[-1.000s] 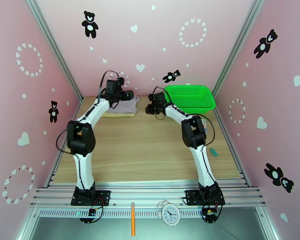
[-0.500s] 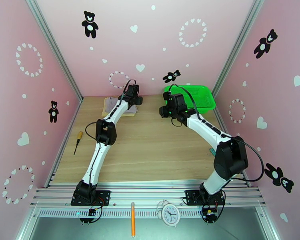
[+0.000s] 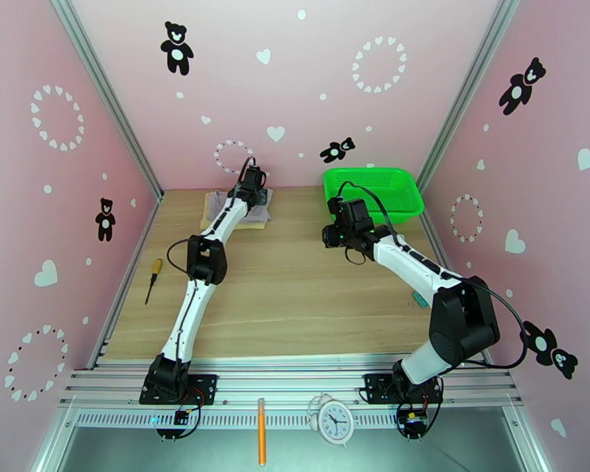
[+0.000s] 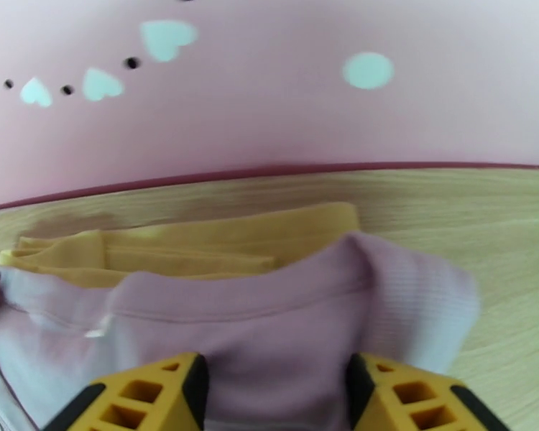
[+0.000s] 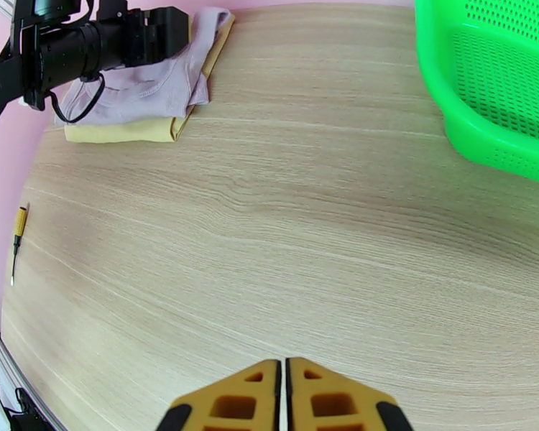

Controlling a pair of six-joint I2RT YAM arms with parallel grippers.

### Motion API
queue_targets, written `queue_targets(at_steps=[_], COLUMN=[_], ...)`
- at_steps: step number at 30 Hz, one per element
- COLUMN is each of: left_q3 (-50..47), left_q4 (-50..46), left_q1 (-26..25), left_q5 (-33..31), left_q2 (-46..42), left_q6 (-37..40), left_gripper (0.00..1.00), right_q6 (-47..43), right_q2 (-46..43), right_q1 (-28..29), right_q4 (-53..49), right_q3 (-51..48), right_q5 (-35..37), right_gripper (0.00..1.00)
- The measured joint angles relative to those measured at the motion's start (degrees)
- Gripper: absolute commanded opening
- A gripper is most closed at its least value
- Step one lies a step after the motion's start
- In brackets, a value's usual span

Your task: Fold and stack the mixed laundry pile

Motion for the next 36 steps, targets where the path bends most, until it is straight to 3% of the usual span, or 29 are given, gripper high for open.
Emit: queue_targets(at_steps=[8,12,15,17,20,22,23,27,31,36], left_q3=[0.8,-3.1,-10.8,-17.1,-26.2,-34.0,-39.2,-65.7,-91.1,-119.7], left_q4=[-3.8,-4.3,-3.7,-2.3,2.1,6.4,9.3,22.7,32.5,41.7], left_q1=[3.7,3.1,2.2,1.5,0.8,0.5,0.4,1.3,6.2,10.3], left_q5=[2.6,3.3,4.1,5.1,7.3,8.3,8.4,7.4,5.5,4.3], left_q2=[0.0,-3.3,-11.0,-18.7,-32.4,-42.6,-48.4,-72.3,-89.6,-100.3], left_q6=[-4.0,-4.7,-4.7,-4.7,-4.6,-4.9,-5.0,-5.2,-7.3,-9.3], left_gripper=[0.64,0.75,0.83,0.85,0.86,0.86,0.86,0.95,0.98,0.99], right_q6=[1.0,0.5,-0.9,-1.9,-3.7,-5.4,-6.4,-8.4,-14.0,-19.1], right_q2=[-0.6,-4.6,-10.7,-15.6,-23.5,-28.0,-30.3,-39.2,-41.2,-36.3], right_q1=[0.0,-0.1,-1.0,-2.7,-6.3,-8.2,-8.6,-10.2,-13.2,-13.3], right_q4=[-0.8,-2.9,-4.3,-4.8,-5.6,-5.6,-5.3,-0.7,7.9,21.1], right_q3=[0.0,0.0,-1.1,-2.8,-6.3,-9.4,-11.4,-22.3,-32.0,-41.0], right_q5=[-2.0,-1.0,1.5,3.5,7.3,10.8,13.2,22.9,27.0,28.2], right_gripper=[0.11,0.13,0.18,0.24,0.26,0.29,0.36,0.99,0.99,0.99])
